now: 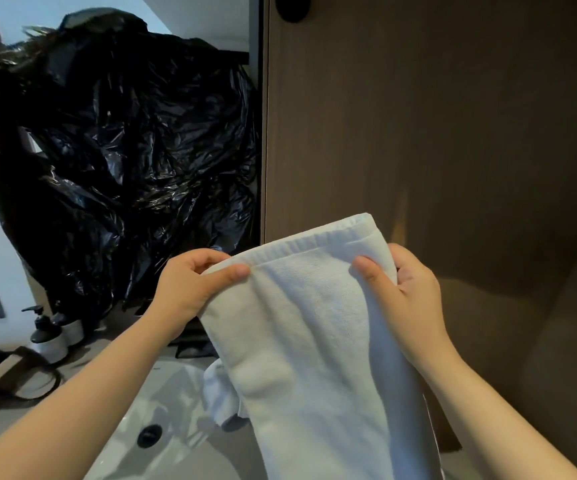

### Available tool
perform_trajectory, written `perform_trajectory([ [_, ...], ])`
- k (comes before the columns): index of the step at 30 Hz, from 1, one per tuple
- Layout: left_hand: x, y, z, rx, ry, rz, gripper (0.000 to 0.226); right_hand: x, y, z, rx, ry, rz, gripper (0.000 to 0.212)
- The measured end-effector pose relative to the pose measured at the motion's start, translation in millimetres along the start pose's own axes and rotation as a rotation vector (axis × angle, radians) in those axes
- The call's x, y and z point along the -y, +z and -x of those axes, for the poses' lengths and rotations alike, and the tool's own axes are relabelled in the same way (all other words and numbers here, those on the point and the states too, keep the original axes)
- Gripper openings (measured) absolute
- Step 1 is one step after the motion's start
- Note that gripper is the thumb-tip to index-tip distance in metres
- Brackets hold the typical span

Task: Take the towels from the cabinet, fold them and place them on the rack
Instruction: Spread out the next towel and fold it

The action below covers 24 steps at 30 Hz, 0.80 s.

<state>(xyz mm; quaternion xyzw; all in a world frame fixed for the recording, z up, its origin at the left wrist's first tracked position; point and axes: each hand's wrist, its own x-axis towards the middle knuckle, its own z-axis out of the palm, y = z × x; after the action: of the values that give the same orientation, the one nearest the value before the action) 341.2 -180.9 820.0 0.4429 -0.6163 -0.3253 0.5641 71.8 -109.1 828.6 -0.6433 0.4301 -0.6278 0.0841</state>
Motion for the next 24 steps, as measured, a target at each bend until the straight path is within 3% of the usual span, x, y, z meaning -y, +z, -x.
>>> perform_trajectory([
  [3,4.3,1.6,-0.6,0.041,-0.009,0.141,0.059,4.5,-5.4,-5.8,-0.004,-0.032,0.020,0.010],
  [6,23.5,6.9,11.9,0.096,-0.108,0.453,0.077,6.4,-10.3,-8.6,0.010,-0.034,0.052,0.016],
  [9,54.0,22.2,39.8,0.250,-0.265,0.654,0.068,7.7,-16.4,-9.7,0.007,-0.047,0.060,0.019],
  [12,77.6,44.9,70.4,0.234,-0.395,0.610,0.080,9.5,-21.2,-9.5,0.022,-0.052,0.060,0.021],
  [17,66.3,56.9,71.5,0.129,-0.290,0.608,0.051,5.1,-25.1,-10.8,0.063,0.002,0.027,0.023],
  [24,45.4,19.5,61.6,0.025,-0.157,0.419,0.055,9.4,0.7,-7.7,0.055,0.076,-0.043,0.025],
])
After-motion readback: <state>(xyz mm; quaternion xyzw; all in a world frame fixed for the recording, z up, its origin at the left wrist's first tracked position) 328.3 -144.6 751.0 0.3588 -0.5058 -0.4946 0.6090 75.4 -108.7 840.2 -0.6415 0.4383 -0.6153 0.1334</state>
